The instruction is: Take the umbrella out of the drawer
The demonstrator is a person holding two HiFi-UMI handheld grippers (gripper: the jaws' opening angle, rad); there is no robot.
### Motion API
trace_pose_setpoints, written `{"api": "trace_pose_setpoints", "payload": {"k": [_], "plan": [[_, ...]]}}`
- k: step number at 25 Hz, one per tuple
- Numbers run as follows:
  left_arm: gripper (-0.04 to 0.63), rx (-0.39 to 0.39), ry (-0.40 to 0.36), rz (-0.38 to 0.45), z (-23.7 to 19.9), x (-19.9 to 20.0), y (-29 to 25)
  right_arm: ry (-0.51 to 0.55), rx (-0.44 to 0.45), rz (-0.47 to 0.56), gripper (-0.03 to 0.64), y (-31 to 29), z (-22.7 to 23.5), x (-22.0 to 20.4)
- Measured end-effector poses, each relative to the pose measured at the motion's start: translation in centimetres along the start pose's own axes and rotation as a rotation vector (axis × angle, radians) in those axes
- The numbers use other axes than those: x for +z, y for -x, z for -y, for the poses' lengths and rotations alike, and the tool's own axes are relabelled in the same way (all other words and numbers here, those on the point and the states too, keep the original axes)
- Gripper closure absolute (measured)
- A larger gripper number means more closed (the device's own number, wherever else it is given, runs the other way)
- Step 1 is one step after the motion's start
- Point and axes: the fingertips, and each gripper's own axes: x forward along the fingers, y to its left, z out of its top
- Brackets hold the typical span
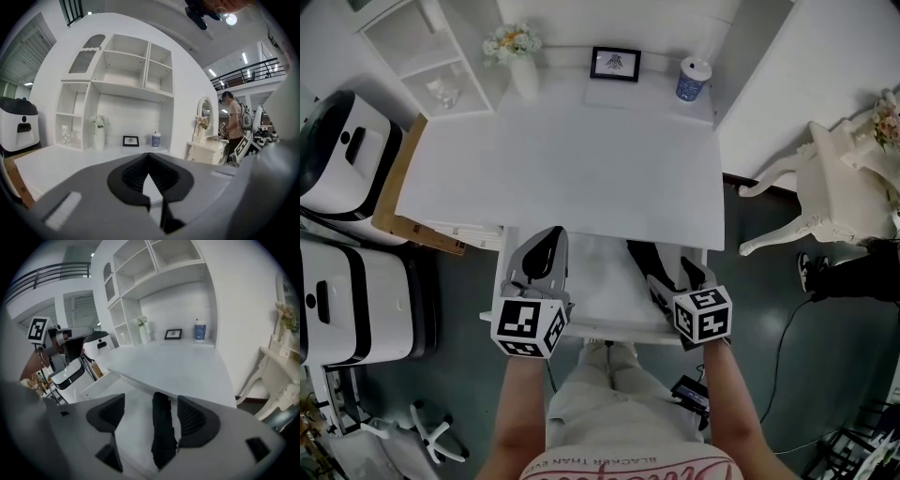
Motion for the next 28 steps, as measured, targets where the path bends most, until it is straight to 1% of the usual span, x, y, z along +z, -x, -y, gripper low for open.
{"api": "trace_pose_setpoints", "payload": {"k": [5, 12, 15, 19, 23, 28], "plan": [[0.586, -0.003, -0.006, -0.013, 0.4, -0.2, -0.4, -0.034, 0.045, -0.118, 0.284, -2.5, 0.5, -2.4], [0.586, 0.020, -0.003, -0.032, -0.8, -1.0, 0.1, -0.011, 0.042, -0.281, 0.284, -5.7, 1.2, -6.2], [0.586, 0.034, -0.001, -0.041, -1.3, -1.2, 0.2, 0.007, 0.047, -0.332, 0.284, -6.9, 1.2, -7.7], [0.586, 0.038, -0.001, -0.057, -1.7, -1.8, 0.4, 0.028, 0.034, -0.396, 0.284, -8.2, 1.4, -9.4], [0.586, 0.044, 0.005, -0.071, -2.3, -2.4, 0.6, 0.053, -0.008, -0.444, 0.284, -9.4, 2.1, -10.6], [0.586, 0.052, 0.018, -0.087, -2.8, -3.1, 0.8, 0.062, -0.020, -0.514, 0.284, -10.7, 2.5, -12.2]]}}
